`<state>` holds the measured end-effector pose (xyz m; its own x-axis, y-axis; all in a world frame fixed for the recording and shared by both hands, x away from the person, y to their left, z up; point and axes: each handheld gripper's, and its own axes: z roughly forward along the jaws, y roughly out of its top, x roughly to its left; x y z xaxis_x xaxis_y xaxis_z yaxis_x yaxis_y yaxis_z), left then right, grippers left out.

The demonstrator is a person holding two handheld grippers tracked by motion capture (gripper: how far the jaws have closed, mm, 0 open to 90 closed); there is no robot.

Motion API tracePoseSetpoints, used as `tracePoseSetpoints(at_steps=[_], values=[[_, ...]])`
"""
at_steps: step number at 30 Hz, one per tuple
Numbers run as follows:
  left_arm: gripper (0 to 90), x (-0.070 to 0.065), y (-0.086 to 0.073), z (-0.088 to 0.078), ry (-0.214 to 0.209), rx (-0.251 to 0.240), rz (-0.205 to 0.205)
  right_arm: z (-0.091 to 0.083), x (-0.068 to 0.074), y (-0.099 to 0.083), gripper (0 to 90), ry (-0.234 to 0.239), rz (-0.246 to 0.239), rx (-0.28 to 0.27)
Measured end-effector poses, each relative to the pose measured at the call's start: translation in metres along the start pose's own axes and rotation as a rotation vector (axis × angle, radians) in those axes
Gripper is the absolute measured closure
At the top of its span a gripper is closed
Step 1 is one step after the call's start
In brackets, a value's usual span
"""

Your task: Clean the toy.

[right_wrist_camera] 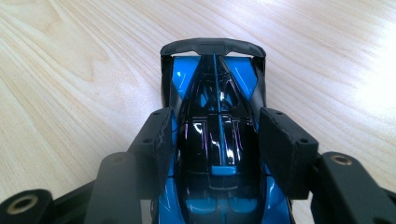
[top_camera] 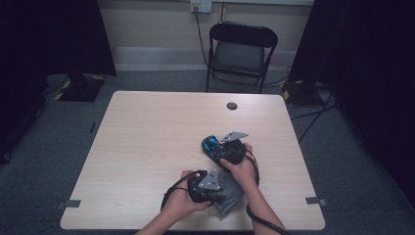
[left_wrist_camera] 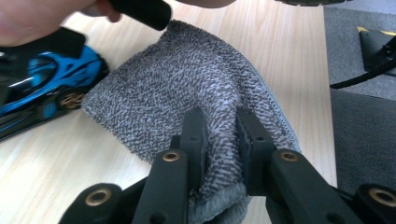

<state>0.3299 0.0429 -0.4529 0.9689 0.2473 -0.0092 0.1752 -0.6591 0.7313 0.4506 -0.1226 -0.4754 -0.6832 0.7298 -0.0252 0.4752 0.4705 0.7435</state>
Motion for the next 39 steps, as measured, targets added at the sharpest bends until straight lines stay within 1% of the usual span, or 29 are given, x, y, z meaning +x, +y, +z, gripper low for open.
tracePoseSetpoints(at_steps=[6, 14, 20, 22, 24, 25, 28, 31, 36, 38, 39], values=[[74.9, 0.008, -0.008, -0.018, 0.033, -0.005, -0.015, 0.0, 0.0, 0.0, 45.6, -0.002, 0.0, 0.0], [75.0, 0.025, -0.023, -0.049, 0.096, -0.04, -0.069, 0.0, 0.0, -0.001, 45.6, 0.001, -0.002, -0.005], [74.6, 0.036, -0.028, -0.065, 0.135, -0.055, -0.093, 0.0, 0.0, -0.001, 45.6, -0.003, -0.001, -0.006], [74.5, 0.041, -0.029, -0.067, 0.139, -0.057, -0.105, 0.0, 0.0, -0.001, 45.6, -0.002, 0.001, -0.007], [74.2, 0.048, -0.033, -0.07, 0.147, -0.079, -0.14, -0.001, 0.0, -0.001, 45.6, -0.002, 0.001, -0.008], [74.2, 0.05, -0.034, -0.07, 0.149, -0.086, -0.147, -0.001, 0.0, -0.001, 45.6, -0.002, 0.003, -0.007], [74.3, 0.058, -0.037, -0.073, 0.187, -0.084, -0.162, -0.001, 0.001, -0.001, 45.6, -0.004, 0.004, -0.004], [74.4, 0.068, -0.04, -0.074, 0.215, -0.098, -0.185, -0.001, 0.0, -0.001, 45.6, -0.005, 0.001, -0.003], [74.5, 0.083, -0.043, -0.07, 0.262, -0.095, -0.218, -0.001, 0.0, -0.001, 45.6, -0.003, 0.002, -0.003], [74.5, 0.089, -0.044, -0.069, 0.291, -0.098, -0.234, -0.001, 0.0, -0.001, 45.6, -0.003, 0.0, -0.003], [74.5, 0.093, -0.044, -0.068, 0.312, -0.092, -0.23, -0.001, 0.0, -0.001, 45.7, -0.003, 0.003, -0.002]])
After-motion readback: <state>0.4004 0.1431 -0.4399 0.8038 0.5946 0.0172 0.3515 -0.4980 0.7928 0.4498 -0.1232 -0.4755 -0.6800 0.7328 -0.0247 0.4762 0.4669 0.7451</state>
